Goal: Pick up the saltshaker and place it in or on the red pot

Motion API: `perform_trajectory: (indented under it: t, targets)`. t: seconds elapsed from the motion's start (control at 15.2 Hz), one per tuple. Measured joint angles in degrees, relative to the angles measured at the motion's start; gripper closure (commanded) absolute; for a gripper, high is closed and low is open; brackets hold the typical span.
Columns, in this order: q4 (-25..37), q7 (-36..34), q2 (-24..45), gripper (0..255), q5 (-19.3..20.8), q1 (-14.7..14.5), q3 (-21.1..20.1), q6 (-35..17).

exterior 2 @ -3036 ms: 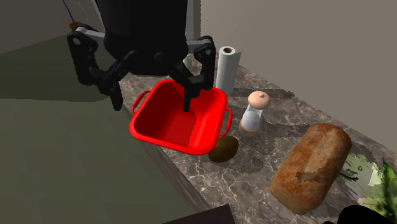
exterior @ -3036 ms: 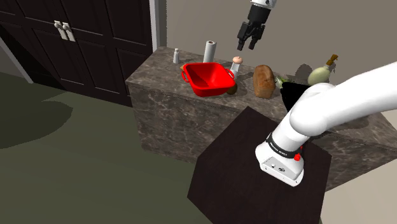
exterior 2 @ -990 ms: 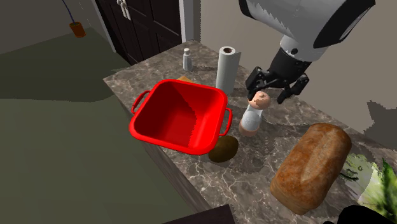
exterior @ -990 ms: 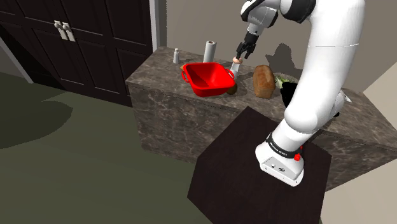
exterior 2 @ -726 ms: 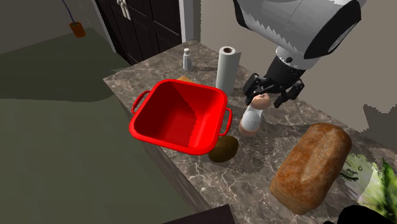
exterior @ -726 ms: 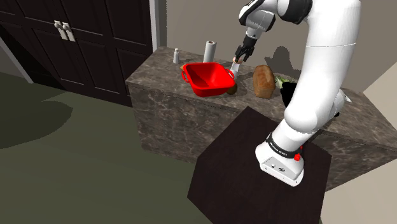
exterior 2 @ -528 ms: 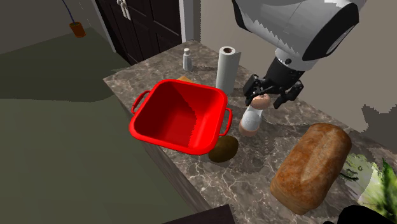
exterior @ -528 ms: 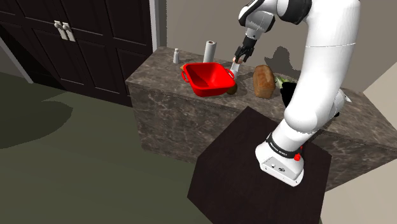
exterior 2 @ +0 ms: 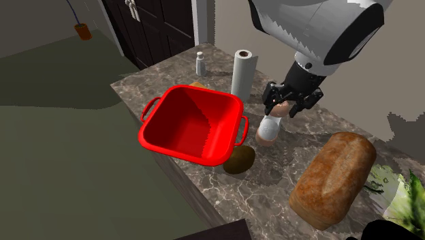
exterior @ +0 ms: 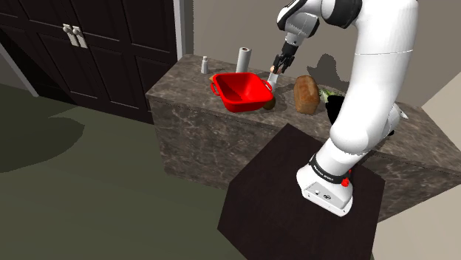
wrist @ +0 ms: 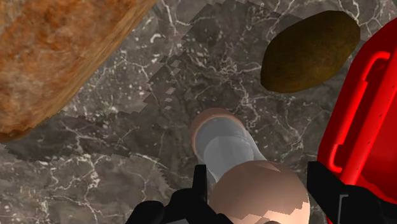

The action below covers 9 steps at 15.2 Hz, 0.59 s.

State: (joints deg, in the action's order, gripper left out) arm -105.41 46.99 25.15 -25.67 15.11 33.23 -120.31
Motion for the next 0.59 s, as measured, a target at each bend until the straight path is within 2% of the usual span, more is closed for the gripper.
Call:
perform_trajectory:
  t: [0.59]
  targets:
    - [0.59,-0.68,-0.85,255,0.75,-0.27,0.36,1.27]
